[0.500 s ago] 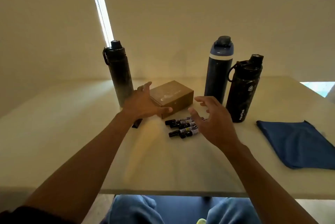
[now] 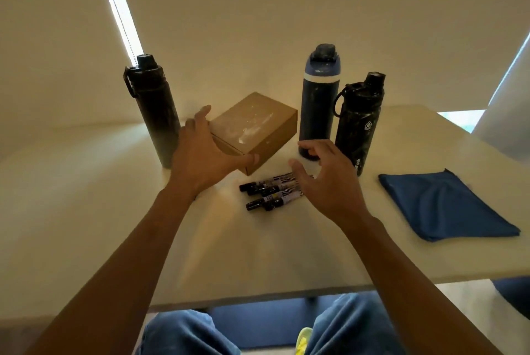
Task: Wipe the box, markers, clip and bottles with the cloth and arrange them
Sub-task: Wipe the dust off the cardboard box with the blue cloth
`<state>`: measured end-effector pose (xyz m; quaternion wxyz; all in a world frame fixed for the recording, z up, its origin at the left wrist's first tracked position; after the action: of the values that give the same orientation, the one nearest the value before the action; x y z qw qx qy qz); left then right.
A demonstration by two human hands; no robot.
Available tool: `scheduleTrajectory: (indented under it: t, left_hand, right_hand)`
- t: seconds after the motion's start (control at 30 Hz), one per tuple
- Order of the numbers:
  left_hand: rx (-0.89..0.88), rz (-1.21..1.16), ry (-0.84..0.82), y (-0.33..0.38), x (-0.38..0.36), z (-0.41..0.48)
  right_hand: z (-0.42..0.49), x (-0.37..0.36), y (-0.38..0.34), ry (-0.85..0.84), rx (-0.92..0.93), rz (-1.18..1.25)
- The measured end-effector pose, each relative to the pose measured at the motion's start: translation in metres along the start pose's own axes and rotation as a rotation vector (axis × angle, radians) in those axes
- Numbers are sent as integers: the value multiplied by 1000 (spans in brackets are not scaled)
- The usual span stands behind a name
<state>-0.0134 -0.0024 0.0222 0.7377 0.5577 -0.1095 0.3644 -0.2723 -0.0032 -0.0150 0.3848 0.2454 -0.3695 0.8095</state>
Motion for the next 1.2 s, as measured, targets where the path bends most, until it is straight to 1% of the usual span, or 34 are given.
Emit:
scheduleTrajectory:
  t: [0.17,0.27,0.33,0.5,0.57,0.67,0.73,0.83,0.93,1.03,1.1,1.2]
  left_hand:
    - [-72,-21,-24,19,-13,-51]
    - [-93,-40,-35,19,-23,-73]
    - [-131,-59,-32,22,-30,-87]
    - [-255,-194,-20,35,-48,-113]
    - [-311,-262,-41,39,-57,-120]
    - [-380,-284,-52,45,-70,-125]
    - [-399,-288,-55,46,-76,-125]
    - [-413,-294,-66,41,-81,-121]
    - [-415,-296,-63,34,-80,-117]
    - [-424,-296,-46,29,-78,-113]
    - [-432,-301,-43,26,-78,-110]
    - [-435,-333,-56,22,-77,-106]
  right_hand:
    - [-24,30,27,92,-64,-8]
    - [-46,49,46,125,-73,-91]
    - [-59,62,62,137,-112,-149]
    - [-90,85,108,37,-227,-428]
    - [-99,91,116,22,-288,-420]
    - [-104,86,119,-69,-309,-485]
    - [-101,79,128,-105,-345,-510]
    - [-87,70,142,-100,-374,-561]
    - [-76,64,148,-111,-403,-667]
    - [-62,61,149,-117,-390,-742]
    - [-50,58,152,-148,-364,-755]
    - [-39,51,163,-169,-341,-689]
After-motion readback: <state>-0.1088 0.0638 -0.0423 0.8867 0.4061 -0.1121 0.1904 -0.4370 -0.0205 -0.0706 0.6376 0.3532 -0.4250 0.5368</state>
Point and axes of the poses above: each hand's wrist, its own z-axis towards the middle knuckle, its own x-axis out of the back of the hand, y = z × x, the point moved 3 cm from there along z, towards the middle knuckle, and after that the axes turned 12 degrees about -z, right-handed, at the moved point
